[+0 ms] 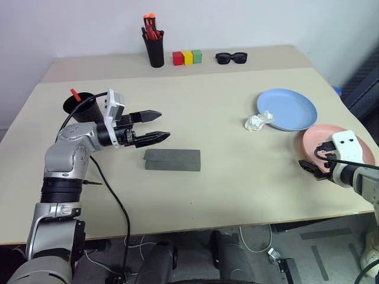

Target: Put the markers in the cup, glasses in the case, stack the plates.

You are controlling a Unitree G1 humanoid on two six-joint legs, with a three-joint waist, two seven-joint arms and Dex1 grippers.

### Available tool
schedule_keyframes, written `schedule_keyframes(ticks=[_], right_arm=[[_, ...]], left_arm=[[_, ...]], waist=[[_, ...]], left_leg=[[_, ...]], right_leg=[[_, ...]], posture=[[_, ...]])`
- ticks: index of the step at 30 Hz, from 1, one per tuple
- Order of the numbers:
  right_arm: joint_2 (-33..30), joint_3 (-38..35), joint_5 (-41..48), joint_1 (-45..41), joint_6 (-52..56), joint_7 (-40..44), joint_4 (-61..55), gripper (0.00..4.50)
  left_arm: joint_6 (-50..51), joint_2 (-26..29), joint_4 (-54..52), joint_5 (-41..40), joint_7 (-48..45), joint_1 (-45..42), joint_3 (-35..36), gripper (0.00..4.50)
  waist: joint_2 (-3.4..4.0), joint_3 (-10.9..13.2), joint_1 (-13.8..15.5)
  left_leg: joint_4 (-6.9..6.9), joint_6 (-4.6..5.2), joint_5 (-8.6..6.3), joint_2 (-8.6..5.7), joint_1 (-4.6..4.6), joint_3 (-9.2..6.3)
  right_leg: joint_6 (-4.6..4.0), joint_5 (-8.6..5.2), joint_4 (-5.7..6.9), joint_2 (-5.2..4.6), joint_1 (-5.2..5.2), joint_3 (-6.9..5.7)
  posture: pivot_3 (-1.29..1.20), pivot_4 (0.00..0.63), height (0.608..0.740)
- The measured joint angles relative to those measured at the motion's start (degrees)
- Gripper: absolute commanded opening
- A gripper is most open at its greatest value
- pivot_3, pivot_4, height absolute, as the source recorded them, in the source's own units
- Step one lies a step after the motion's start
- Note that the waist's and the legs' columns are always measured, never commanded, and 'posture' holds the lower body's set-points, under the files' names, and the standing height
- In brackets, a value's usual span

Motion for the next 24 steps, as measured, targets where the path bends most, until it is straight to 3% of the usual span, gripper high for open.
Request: schedule_keyframes(ticks=[6, 7, 17, 24], right_arm=[[-0.09, 1.93, -1.69, -0.33, -0.01, 0.01, 1.95, 0.24], [-0.21, 1.94, -2.00, -1.21, -0.59, -0.11, 2.06, 0.11], [0.70, 3.30, -7.06, -16.21, -10.68, -4.90, 12.68, 0.11], [4.97, 12.61, -10.84, -28.23, -26.44, -0.55, 24.85, 0.11]], left_arm=[[-0.17, 0.01, -0.88, -0.09, 1.71, 0.03, -0.07, 4.50], [-0.33, 0.02, -0.98, -0.11, 2.14, 0.07, -0.06, 4.50], [-1.50, -0.21, -1.54, -0.60, 5.27, 0.96, 1.09, 4.50], [-3.29, -1.05, -2.59, -0.85, 8.77, 1.21, 2.44, 4.50]], waist=[[0.00, 0.00, 0.00], [0.00, 0.00, 0.01], [0.03, 0.02, -0.18], [0.03, 0.02, -0.40]], left_leg=[[0.04, 0.01, -0.01, 0.00, 0.00, 0.00], [0.09, 0.02, -0.01, 0.00, 0.00, 0.00], [0.20, 0.07, -0.04, 0.01, -0.01, 0.05], [0.20, 0.09, -0.05, 0.04, -0.02, 0.12]], right_leg=[[0.01, 0.00, 0.00, 0.00, 0.02, 0.00], [0.01, 0.00, 0.00, 0.00, 0.05, 0.00], [0.05, 0.01, -0.02, 0.00, 0.09, -0.01], [0.05, 0.02, -0.04, 0.01, 0.08, -0.01]], posture=[[0.00, 0.150, 0.740], [0.00, 0.150, 0.740], [0.00, 0.150, 0.740], [0.00, 0.150, 0.740]])
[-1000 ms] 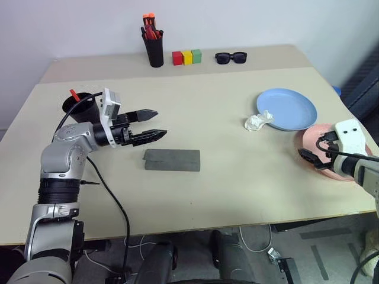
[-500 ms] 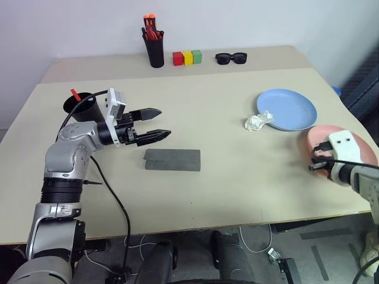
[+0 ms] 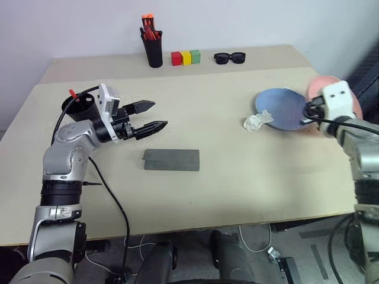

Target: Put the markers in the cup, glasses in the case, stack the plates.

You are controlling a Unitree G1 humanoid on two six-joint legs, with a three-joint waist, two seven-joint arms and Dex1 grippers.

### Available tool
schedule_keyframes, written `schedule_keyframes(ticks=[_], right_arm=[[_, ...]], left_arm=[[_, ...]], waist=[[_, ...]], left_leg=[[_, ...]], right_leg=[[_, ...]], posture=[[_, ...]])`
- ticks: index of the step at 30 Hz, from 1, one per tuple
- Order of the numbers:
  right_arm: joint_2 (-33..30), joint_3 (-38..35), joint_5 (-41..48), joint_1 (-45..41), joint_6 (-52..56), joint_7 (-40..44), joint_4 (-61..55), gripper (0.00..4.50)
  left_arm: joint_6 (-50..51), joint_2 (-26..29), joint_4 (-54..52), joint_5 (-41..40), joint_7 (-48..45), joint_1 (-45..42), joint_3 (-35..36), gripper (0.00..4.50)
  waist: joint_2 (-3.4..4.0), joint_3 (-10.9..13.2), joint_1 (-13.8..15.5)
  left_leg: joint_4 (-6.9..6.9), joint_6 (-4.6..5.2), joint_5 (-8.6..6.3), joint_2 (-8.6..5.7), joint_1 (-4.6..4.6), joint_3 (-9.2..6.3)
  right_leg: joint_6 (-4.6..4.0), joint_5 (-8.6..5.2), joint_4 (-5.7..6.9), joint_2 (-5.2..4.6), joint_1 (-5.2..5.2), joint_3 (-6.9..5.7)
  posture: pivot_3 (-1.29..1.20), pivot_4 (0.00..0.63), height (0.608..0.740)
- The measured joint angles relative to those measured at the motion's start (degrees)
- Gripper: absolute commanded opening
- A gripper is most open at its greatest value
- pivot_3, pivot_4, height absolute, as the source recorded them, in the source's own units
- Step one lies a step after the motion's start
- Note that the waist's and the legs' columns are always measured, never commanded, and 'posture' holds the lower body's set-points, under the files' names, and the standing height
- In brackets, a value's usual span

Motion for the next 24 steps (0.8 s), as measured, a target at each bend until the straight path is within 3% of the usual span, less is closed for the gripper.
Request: schedule_keyframes(ticks=[8, 16, 20, 24], right_arm=[[6.25, 7.41, -4.97, -12.03, -13.79, 3.86, 20.90, 0.11], [7.67, 7.92, -7.11, -15.90, -19.63, 5.55, 30.43, 3.83], [7.97, 7.42, -7.52, -16.82, -19.91, 5.74, 30.59, 3.83], [9.69, 3.83, -2.49, -16.62, -15.48, 8.34, 25.49, 3.83]], left_arm=[[0.65, 0.16, -4.97, -1.05, 2.70, 4.80, 0.54, 4.50], [1.74, 1.53, -8.80, -2.51, 5.31, 7.81, 2.35, 4.50], [1.84, 1.58, -8.86, -2.63, 5.96, 7.93, 2.34, 4.50], [1.79, 1.57, -8.71, -2.63, 6.00, 7.83, 2.32, 4.50]], waist=[[0.01, 0.01, 0.19], [0.03, 0.02, -0.01], [0.03, 0.02, -0.07], [0.05, 0.04, -0.10]], left_leg=[[0.00, -0.01, 0.00, 0.00, -0.07, 0.00], [-0.01, 0.00, -0.01, -0.01, -0.04, 0.01], [-0.01, 0.00, -0.01, -0.01, -0.04, 0.01], [-0.03, 0.01, -0.01, 0.00, -0.04, 0.00]], right_leg=[[0.00, 0.01, -0.03, -0.01, -0.03, 0.00], [0.00, 0.01, -0.01, 0.00, -0.03, 0.00], [0.00, 0.01, -0.01, 0.00, -0.03, 0.00], [0.00, 0.01, -0.01, 0.00, -0.05, 0.00]], posture=[[0.00, 0.150, 0.740], [0.00, 0.150, 0.740], [0.00, 0.150, 0.740], [0.00, 0.150, 0.740]])
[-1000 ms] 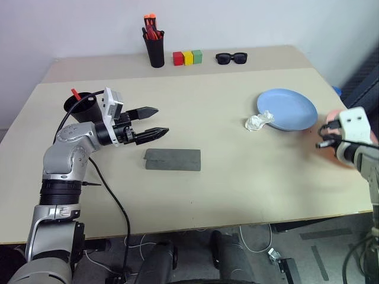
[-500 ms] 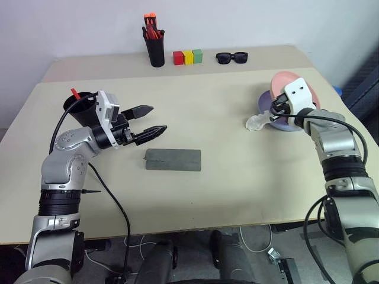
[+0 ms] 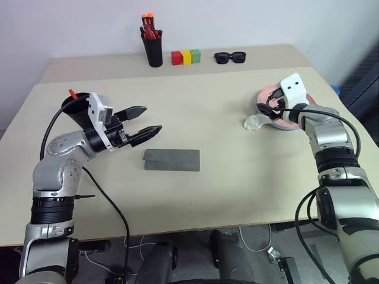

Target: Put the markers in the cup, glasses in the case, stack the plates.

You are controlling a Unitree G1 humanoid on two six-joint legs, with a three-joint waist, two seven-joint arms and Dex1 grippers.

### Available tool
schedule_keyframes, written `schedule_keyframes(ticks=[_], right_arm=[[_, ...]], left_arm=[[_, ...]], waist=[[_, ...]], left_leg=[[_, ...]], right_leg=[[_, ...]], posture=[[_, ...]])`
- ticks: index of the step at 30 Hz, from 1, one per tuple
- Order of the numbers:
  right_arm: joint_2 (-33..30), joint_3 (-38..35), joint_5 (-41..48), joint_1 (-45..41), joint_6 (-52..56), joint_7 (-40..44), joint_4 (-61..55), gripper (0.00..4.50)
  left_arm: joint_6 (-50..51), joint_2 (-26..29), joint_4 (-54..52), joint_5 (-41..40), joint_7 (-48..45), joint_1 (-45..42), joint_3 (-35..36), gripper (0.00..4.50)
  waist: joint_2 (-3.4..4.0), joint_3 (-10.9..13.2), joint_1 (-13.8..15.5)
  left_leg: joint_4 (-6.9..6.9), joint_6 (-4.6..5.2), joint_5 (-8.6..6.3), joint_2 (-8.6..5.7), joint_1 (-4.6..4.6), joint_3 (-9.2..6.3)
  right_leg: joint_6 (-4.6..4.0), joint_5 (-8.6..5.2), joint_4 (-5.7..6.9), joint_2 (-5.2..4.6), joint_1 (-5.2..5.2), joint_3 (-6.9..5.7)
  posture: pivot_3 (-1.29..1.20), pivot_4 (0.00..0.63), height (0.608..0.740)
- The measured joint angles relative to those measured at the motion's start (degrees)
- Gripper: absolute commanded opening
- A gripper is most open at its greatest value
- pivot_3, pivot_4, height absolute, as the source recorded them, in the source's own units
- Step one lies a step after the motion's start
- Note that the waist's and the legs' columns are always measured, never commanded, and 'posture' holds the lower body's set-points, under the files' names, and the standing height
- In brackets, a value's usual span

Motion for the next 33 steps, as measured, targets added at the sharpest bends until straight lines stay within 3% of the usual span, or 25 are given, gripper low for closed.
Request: schedule_keyframes(ticks=[6, 15, 18, 22, 23, 28, 33], right_arm=[[0.43, 0.10, 4.15, 7.73, 7.14, 5.15, -15.01, 3.83], [1.35, 5.25, -1.85, 11.52, 6.55, 2.10, -13.50, 3.83], [1.78, 5.66, -2.54, 10.93, 5.78, 1.97, -10.74, 2.60], [3.37, 6.15, -4.17, 8.41, 3.79, 1.06, -6.33, 0.41], [3.66, 6.16, -4.42, 7.80, 3.23, 0.64, -5.30, 0.04], [4.05, 6.20, -5.28, 6.67, 1.56, 0.72, -2.70, 0.04], [4.99, 2.74, -0.43, 5.27, 4.68, 3.27, -3.60, 0.04]], left_arm=[[-0.12, -0.06, 0.64, 0.00, -0.15, -0.62, -0.06, 4.50], [-0.25, -0.13, 1.67, 0.02, -0.31, -1.04, -0.38, 4.50], [-0.25, 0.08, 1.66, 0.04, -0.25, -1.02, -0.37, 4.50], [-0.23, 0.35, 1.44, 0.04, -0.05, -0.64, -0.30, 4.50], [-0.20, 0.35, 1.30, 0.04, -0.03, -0.62, -0.33, 4.50], [-0.10, 0.43, 0.12, 0.01, 0.27, -0.16, -0.29, 4.50], [-0.06, 0.48, 0.00, 0.00, 0.81, 0.11, -0.01, 4.50]], waist=[[-0.02, -0.01, 0.40], [0.00, 0.00, -0.02], [0.00, 0.00, 0.06], [0.00, 0.00, 0.02], [0.00, 0.00, 0.01], [0.00, 0.00, 0.03], [0.01, 0.00, 0.02]], left_leg=[[0.03, 0.03, -0.02, -0.02, 0.00, -0.01], [0.02, 0.03, -0.02, 0.00, 0.02, 0.02], [0.03, 0.03, -0.02, -0.01, 0.00, 0.02], [0.02, 0.03, -0.02, 0.00, 0.02, 0.02], [0.02, 0.03, -0.02, 0.00, 0.01, 0.02], [0.02, 0.03, -0.02, 0.00, 0.01, 0.02], [0.02, 0.03, -0.02, 0.00, 0.01, 0.01]], right_leg=[[0.01, 0.00, 0.01, 0.00, 0.03, 0.00], [0.01, 0.00, 0.04, 0.00, -0.01, 0.00], [0.01, 0.01, 0.03, 0.00, -0.01, 0.00], [0.00, 0.01, 0.03, 0.00, -0.01, 0.00], [0.00, 0.01, 0.03, 0.00, -0.01, 0.00], [0.01, 0.01, 0.03, 0.00, 0.00, 0.00], [0.00, 0.01, 0.03, 0.00, -0.01, 0.00]], posture=[[0.00, 0.150, 0.740], [0.00, 0.150, 0.740], [0.00, 0.150, 0.740], [0.00, 0.150, 0.740], [0.00, 0.150, 0.740], [0.00, 0.150, 0.740], [0.00, 0.150, 0.740]])
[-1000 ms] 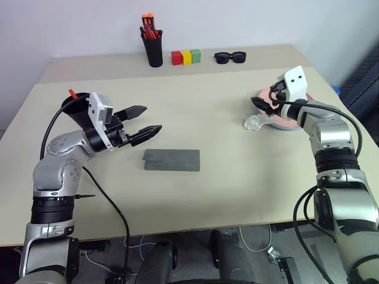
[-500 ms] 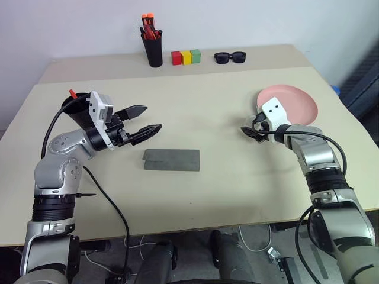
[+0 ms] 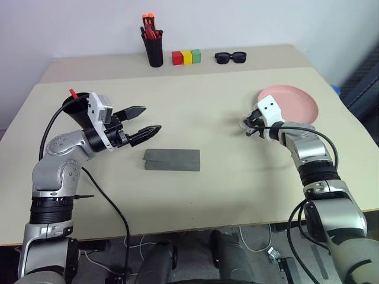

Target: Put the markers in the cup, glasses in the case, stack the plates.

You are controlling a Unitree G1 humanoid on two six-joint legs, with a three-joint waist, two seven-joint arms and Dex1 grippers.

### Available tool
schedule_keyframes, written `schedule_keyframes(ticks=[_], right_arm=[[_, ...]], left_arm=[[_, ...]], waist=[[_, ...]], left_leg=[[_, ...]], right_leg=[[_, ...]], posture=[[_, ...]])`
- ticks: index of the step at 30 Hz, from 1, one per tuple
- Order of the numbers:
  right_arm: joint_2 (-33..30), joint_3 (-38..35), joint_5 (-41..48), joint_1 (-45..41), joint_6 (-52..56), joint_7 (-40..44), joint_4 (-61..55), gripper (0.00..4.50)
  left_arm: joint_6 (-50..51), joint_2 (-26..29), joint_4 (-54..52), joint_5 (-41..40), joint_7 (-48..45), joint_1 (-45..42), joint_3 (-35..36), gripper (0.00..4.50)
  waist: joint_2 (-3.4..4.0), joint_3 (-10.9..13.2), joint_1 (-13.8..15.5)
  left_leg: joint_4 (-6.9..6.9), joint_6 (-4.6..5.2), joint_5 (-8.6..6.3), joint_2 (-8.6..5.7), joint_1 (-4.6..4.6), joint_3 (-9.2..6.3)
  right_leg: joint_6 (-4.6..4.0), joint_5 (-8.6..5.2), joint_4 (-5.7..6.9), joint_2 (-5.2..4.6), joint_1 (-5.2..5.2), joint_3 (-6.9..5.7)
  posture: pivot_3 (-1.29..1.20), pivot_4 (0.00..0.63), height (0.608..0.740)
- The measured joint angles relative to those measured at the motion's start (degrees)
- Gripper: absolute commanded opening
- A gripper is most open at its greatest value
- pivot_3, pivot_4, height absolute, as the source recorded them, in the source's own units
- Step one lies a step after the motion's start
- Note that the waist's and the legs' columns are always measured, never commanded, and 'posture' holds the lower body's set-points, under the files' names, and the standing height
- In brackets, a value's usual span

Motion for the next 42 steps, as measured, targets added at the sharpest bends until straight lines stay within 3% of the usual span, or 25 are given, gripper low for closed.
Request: schedule_keyframes(ticks=[9, 12, 19, 22, 25, 31, 42], right_arm=[[-3.50, -7.02, 2.26, -7.21, -4.93, -6.76, 4.10, 0.04], [-4.72, -6.23, -0.65, -7.35, -7.48, -8.96, 9.18, 0.81], [-5.04, -3.73, -5.66, -8.21, -14.22, -12.18, 15.50, 4.48], [-4.74, -4.71, -4.44, -9.17, -15.44, -11.44, 15.31, 4.48], [-2.74, -7.96, 3.19, -8.06, -12.81, -3.43, 6.95, 4.48], [-1.18, -5.03, 14.53, 5.71, -6.82, 14.07, -20.87, 4.48], [-7.14, -3.34, 25.08, 23.11, 4.02, 26.28, -45.46, 4.48]], left_arm=[[-0.08, -0.04, 0.00, -0.01, 0.30, -0.06, 0.00, 4.50], [-0.08, -0.07, 0.01, -0.01, 0.34, -0.16, 0.00, 4.50], [-0.12, -0.18, -0.02, -0.01, 0.78, -0.14, 0.01, 4.50], [-0.71, -0.10, -0.03, -0.02, 0.65, 0.32, 0.10, 4.50], [-1.10, 0.07, -0.29, -0.31, 0.26, 1.22, 0.64, 4.50], [-2.78, 2.14, -3.08, -1.14, -0.60, 5.74, 2.82, 4.50], [-4.85, 3.63, -8.73, -2.87, -2.68, 17.53, 6.45, 4.50]], waist=[[0.00, 0.00, 0.22], [0.00, 0.00, 0.04], [0.01, 0.01, -1.15], [0.01, 0.01, -1.34], [0.03, 0.02, -1.62], [0.02, 0.01, -0.92], [0.02, 0.01, -0.66]], left_leg=[[-0.01, 0.00, -0.01, -0.01, -0.01, 0.00], [-0.01, 0.01, -0.01, -0.01, -0.01, 0.01], [-0.05, 0.00, 0.00, 0.00, -0.01, 0.01], [-0.06, 0.01, -0.01, 0.00, -0.01, 0.01], [-0.13, 0.04, -0.02, 0.05, 0.02, 0.00], [-0.12, 0.05, -0.09, 0.07, -0.02, -0.08], [-0.01, 0.06, -0.11, 0.10, 0.01, -0.01]], right_leg=[[0.00, 0.00, -0.02, 0.00, 0.01, 0.00], [0.00, 0.00, -0.02, 0.00, 0.01, 0.00], [0.00, 0.00, -0.02, 0.00, -0.01, 0.00], [0.00, 0.00, -0.02, 0.00, -0.01, 0.01], [0.00, 0.00, -0.02, 0.01, -0.04, 0.00], [0.01, -0.01, -0.04, 0.01, -0.02, -0.02], [0.01, -0.02, 0.00, 0.01, 0.01, -0.01]], posture=[[0.00, 0.150, 0.740], [0.00, 0.150, 0.740], [0.00, 0.150, 0.740], [0.00, 0.150, 0.740], [0.00, 0.150, 0.740], [0.00, 0.150, 0.740], [0.00, 0.150, 0.740]])
